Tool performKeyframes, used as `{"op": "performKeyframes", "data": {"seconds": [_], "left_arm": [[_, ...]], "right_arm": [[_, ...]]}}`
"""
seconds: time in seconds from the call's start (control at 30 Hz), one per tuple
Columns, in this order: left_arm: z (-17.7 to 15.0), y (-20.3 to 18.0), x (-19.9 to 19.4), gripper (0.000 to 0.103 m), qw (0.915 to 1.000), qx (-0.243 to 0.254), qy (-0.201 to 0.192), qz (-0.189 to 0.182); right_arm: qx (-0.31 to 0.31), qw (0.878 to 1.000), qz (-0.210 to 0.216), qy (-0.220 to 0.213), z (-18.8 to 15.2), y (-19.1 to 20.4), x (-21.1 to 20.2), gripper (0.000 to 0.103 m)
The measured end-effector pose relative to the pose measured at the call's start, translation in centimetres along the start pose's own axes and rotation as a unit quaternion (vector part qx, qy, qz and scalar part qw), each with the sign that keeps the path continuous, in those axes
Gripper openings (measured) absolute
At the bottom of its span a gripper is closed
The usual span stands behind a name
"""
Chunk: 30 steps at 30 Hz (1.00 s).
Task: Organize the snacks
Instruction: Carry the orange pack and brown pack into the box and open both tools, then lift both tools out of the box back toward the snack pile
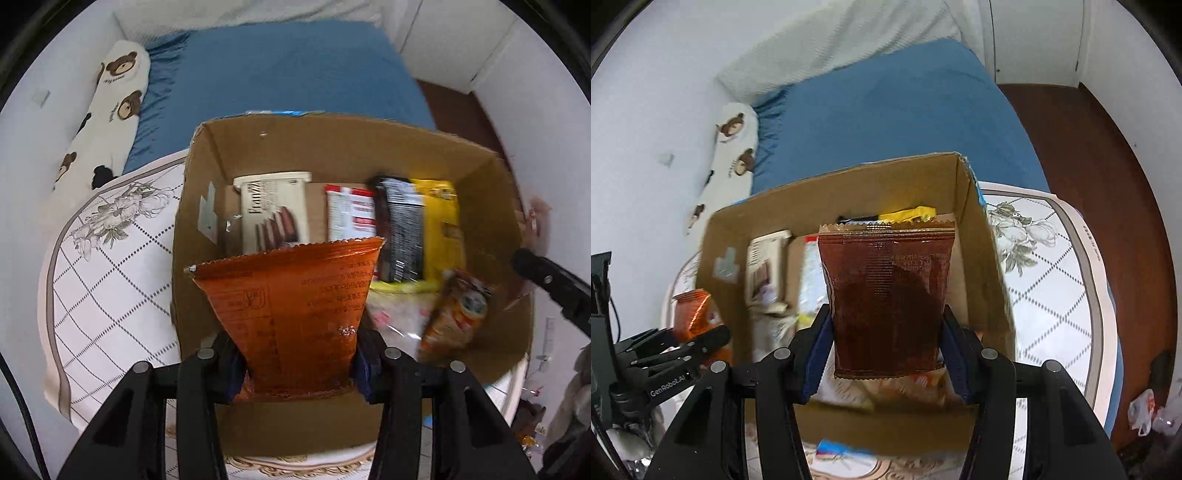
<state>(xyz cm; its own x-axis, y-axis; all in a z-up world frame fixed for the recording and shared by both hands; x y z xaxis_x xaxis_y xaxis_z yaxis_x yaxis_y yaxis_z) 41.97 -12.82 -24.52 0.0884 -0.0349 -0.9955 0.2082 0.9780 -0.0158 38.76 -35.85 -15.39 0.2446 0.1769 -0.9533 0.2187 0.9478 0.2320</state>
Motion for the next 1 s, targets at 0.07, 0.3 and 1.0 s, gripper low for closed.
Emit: {"op": "performKeyframes", "data": {"seconds": [0.07, 0.3, 1.0], "left_arm": [[0.2, 0.3, 1.0, 0.044, 0.9999, -0.002, 0.013, 0.004], [0.5, 1.2, 3.1, 0.045, 0.9992, -0.015, 0.035, 0.01], [-0.6, 0.6, -0.4, 0.082, 0.9989, -0.032, -0.033, -0.012]], "right_arm": [[0.005, 1.0, -0.007, 0.007, 0.9, -0.6, 1.4, 0.058], [0.025, 0.999, -0.012, 0.025, 2.7, -2.0, 4.8, 0.065], [-0.006, 0.999, -0.036, 0.018, -1.1, -1.0, 3.2, 0.094]]}}
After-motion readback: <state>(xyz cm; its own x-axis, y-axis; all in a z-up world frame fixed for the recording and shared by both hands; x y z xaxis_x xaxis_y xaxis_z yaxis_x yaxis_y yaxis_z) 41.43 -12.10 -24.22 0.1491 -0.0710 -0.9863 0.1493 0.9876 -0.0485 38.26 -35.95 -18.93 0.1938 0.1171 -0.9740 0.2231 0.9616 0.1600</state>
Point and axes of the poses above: each gripper's, at about its wrist camera, not at the fingertips, and x roughly the way its jaws point, y to its left, z to its top, the point moved 7 cm from there along x, roughly the way its jaws point, and after that the axes turned 2 degrees about y, right-handed, at the moved point
